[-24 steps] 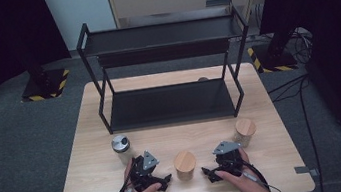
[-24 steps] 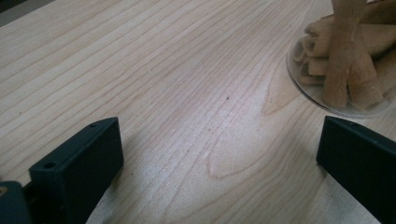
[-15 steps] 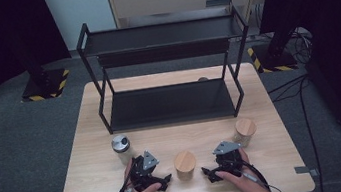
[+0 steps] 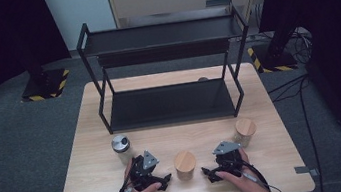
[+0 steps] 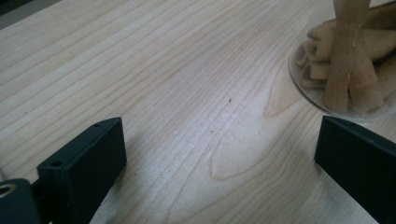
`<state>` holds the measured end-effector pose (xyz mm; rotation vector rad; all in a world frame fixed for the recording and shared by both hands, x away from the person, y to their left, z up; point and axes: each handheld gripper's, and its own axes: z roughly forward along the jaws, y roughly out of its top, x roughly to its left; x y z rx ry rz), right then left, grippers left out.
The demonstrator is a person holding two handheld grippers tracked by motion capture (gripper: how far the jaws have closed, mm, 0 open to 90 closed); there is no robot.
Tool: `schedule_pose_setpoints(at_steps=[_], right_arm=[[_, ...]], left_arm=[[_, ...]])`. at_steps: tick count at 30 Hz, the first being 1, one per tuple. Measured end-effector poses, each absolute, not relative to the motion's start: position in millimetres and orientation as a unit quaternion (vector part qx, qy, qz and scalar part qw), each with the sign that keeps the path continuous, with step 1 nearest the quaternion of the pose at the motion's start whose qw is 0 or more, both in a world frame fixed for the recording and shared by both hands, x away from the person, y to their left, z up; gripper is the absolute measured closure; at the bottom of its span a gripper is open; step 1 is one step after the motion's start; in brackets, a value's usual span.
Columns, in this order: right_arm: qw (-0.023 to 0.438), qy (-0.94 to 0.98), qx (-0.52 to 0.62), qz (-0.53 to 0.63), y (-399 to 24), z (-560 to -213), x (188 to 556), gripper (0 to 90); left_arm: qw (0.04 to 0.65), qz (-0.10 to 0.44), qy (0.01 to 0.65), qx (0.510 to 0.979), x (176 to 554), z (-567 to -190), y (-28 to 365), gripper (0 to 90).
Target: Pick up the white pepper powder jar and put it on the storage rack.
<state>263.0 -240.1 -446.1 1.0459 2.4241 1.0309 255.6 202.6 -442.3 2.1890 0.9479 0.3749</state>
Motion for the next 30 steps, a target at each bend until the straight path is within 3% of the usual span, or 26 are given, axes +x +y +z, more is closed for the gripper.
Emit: schedule_pose_setpoints(at_steps=[30], right_arm=[[0.154,0.844,0.367,0.359,-239,-446,262,0.6]], left_arm=[[0.388,0.158,0.365,0.832,251,-409,217,1.8]])
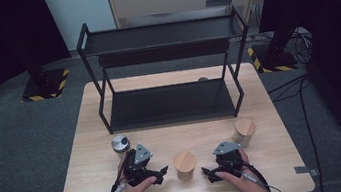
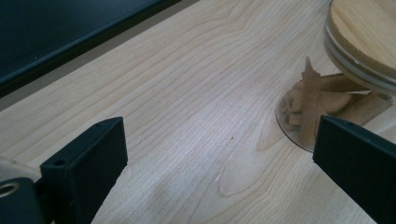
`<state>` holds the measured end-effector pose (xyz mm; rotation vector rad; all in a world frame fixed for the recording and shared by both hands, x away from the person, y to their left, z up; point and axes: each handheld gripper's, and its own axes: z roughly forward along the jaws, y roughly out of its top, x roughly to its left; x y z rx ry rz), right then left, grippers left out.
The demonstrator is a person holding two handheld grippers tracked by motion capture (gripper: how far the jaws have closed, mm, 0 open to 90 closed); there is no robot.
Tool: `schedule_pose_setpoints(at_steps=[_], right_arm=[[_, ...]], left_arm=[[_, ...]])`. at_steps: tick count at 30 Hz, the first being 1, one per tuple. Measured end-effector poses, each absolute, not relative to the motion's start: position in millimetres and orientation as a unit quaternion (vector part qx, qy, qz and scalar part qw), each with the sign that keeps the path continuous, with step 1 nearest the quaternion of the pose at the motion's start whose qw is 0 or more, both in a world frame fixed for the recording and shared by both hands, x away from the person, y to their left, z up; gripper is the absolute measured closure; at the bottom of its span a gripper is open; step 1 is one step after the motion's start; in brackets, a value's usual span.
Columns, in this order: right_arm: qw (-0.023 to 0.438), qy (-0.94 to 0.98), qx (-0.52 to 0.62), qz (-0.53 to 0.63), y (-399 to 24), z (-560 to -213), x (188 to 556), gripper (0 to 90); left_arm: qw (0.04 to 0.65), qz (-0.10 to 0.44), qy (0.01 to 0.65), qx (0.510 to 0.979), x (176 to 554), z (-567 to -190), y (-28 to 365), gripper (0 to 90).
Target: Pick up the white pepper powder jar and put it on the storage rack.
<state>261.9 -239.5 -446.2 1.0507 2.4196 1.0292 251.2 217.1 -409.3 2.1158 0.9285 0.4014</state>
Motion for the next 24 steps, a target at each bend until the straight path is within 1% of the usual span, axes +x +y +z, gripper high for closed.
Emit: schedule_pose_setpoints(at_steps=[24], right_arm=[[0.158,0.842,0.371,0.358,-238,-446,260,0.7]], left_arm=[[0.396,0.167,0.36,0.828,249,-392,223,2.0]])
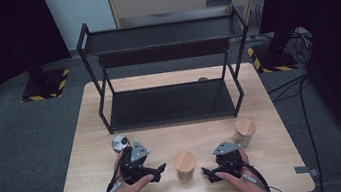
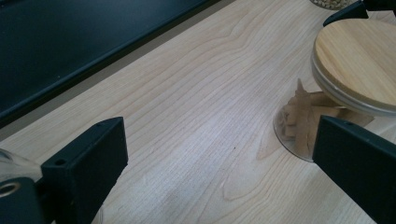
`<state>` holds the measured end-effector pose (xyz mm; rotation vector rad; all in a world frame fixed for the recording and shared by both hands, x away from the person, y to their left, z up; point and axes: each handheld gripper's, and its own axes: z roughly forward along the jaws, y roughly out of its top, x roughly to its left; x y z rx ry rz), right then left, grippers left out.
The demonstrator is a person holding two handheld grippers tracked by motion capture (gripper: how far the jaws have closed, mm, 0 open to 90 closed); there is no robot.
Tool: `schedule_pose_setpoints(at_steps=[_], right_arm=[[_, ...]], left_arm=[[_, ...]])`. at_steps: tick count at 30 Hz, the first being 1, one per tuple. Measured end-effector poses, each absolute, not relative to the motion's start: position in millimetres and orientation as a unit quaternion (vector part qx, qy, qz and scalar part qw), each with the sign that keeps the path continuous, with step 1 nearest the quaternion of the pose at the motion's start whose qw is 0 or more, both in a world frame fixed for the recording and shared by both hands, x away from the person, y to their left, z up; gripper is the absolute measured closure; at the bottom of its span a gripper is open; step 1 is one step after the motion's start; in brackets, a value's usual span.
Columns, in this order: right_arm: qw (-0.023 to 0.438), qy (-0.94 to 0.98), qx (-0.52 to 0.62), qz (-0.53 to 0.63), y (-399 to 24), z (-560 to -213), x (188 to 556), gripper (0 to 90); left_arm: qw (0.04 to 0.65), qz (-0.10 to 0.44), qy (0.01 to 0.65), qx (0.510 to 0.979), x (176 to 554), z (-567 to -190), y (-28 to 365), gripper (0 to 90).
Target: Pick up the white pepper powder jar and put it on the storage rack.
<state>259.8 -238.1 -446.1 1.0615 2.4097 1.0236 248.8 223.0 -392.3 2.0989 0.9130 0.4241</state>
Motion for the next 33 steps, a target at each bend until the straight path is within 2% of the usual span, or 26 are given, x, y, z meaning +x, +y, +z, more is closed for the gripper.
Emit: schedule_pose_setpoints(at_steps=[33], right_arm=[[0.158,0.841,0.373,0.358,-238,-446,258,0.7]], left_arm=[[0.41,0.193,0.357,0.817,250,-356,240,2.1]])
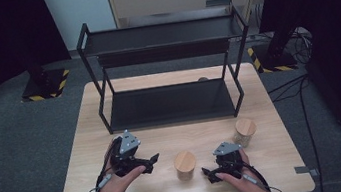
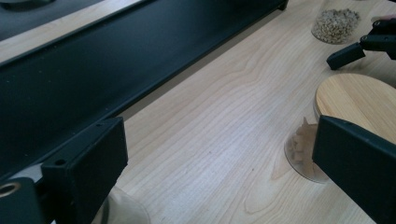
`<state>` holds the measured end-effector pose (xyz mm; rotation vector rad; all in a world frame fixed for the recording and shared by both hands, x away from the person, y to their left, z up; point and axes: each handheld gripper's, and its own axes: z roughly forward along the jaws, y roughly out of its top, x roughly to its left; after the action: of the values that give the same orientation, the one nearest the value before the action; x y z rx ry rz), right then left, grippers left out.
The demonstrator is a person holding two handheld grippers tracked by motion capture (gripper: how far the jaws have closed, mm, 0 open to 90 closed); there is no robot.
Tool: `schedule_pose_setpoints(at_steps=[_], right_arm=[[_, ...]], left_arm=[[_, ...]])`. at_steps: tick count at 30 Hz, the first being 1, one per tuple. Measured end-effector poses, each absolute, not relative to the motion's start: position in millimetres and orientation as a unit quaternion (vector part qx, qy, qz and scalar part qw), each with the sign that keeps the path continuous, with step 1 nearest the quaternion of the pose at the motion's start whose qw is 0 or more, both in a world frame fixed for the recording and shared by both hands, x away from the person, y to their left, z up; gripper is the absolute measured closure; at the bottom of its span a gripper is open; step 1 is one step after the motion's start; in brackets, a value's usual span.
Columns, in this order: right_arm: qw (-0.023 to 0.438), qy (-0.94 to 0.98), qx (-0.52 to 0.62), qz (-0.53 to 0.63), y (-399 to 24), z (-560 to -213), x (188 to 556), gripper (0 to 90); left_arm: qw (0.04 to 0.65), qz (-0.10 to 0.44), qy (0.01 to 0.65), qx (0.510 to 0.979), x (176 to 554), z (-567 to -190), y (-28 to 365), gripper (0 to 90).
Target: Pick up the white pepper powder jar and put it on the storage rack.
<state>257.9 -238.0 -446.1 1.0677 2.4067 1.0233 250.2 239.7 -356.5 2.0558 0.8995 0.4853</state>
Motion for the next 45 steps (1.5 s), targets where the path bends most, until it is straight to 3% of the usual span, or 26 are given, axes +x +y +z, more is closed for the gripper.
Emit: schedule_pose_setpoints(at_steps=[19,45], right_arm=[[0.157,0.842,0.373,0.358,-238,-446,258,0.7],[0.156,0.842,0.372,0.358,-238,-446,258,0.5]], left_arm=[[0.399,0.214,0.367,0.813,260,-338,257,2.3],[0.364,0.237,0.395,0.809,274,-359,282,2.7]])
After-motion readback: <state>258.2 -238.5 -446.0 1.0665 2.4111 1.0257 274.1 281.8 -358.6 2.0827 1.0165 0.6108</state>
